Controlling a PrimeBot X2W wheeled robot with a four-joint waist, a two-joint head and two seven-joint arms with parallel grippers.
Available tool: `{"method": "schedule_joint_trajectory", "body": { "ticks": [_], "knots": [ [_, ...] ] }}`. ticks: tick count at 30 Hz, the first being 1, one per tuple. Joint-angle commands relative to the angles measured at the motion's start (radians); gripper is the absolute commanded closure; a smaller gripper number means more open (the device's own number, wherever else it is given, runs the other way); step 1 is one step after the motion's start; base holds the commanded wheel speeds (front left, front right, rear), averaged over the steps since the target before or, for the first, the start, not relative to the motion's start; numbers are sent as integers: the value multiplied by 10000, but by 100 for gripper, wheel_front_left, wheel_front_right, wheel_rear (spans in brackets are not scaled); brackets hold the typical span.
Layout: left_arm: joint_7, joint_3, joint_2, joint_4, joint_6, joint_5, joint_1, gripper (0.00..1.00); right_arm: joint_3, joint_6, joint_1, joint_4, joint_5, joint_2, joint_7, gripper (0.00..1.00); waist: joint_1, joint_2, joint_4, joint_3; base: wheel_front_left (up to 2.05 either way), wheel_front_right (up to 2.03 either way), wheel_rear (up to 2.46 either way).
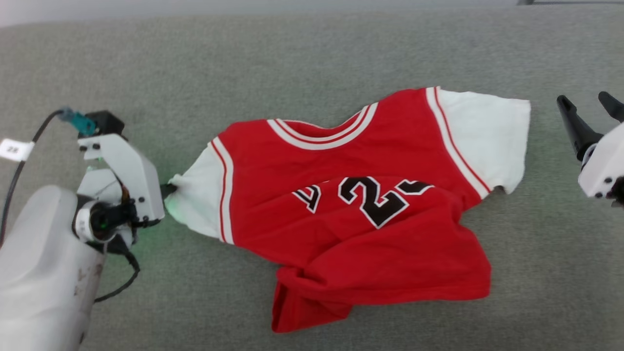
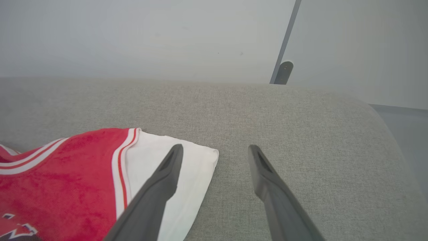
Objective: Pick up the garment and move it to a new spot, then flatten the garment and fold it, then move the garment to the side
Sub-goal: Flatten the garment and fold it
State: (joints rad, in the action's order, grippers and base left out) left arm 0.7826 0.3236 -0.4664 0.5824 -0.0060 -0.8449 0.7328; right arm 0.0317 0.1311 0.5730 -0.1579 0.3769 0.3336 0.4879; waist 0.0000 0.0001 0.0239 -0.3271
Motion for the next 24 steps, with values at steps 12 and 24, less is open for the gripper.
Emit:
{"method": "schedule_joint_trajectory", "body": {
  "ticks": [12,24],
  "knots": [
    [-360,388,703,843,-480,69,723,100,-478,-6,2244,-3445,844,532,1459,0,0,-1,-783,-831,0,0,0],
    [-676,533,900,1803,-781,31,1226,100,-612,-6,3443,-6067,636,185,2258,100,0,-1,-913,-870,0,0,0]
  ]
}}
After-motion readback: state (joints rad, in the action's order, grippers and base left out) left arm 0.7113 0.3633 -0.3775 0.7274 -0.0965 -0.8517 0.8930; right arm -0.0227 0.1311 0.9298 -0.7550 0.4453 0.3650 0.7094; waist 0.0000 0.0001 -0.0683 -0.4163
